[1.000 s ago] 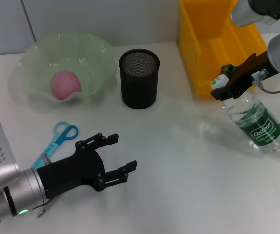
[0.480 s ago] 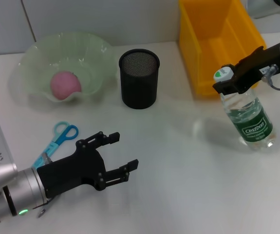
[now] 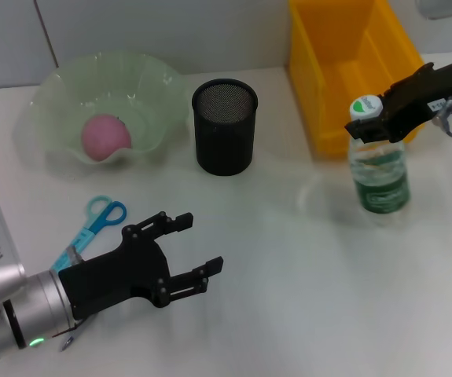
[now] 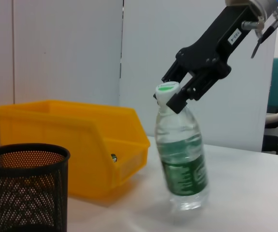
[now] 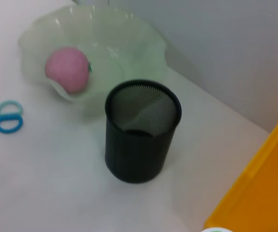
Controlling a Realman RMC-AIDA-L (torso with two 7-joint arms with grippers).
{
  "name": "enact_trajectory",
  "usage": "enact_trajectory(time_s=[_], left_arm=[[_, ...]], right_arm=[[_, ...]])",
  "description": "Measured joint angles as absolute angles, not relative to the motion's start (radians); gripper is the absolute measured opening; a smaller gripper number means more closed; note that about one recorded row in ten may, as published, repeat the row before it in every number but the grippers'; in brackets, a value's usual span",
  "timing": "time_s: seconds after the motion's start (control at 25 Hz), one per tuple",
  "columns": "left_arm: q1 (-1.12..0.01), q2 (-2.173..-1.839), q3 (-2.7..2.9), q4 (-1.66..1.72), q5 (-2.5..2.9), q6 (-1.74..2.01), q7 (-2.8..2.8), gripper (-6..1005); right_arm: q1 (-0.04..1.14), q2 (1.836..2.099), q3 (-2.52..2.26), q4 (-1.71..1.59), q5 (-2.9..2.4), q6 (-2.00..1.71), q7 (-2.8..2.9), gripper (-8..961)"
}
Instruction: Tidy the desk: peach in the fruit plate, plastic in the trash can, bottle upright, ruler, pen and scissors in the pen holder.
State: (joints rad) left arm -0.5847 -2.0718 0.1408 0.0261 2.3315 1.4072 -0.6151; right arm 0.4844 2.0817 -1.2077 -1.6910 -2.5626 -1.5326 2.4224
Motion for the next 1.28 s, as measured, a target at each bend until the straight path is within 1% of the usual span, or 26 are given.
enact_trajectory(time_s=[0.32, 1.0, 1.28], left_arm=[[-0.567, -2.069, 0.139, 0.034, 2.332, 1.430, -0.616, 811], [-0.552, -2.069, 0.139, 0.037, 2.332, 1.439, -0.617, 811], [-0.529, -2.066, 0.138, 0.038, 2.330, 1.440, -0.617, 810]], right_arm=[[0.460, 2.081, -1.201, -1.736, -2.497, -1.533, 2.426, 443], [0.457, 2.080, -1.207, -1.770, -2.446, -1.535, 2.431, 445], [0.471, 2.080, -1.219, -1.771, -2.390, -1.548, 2.438, 446]])
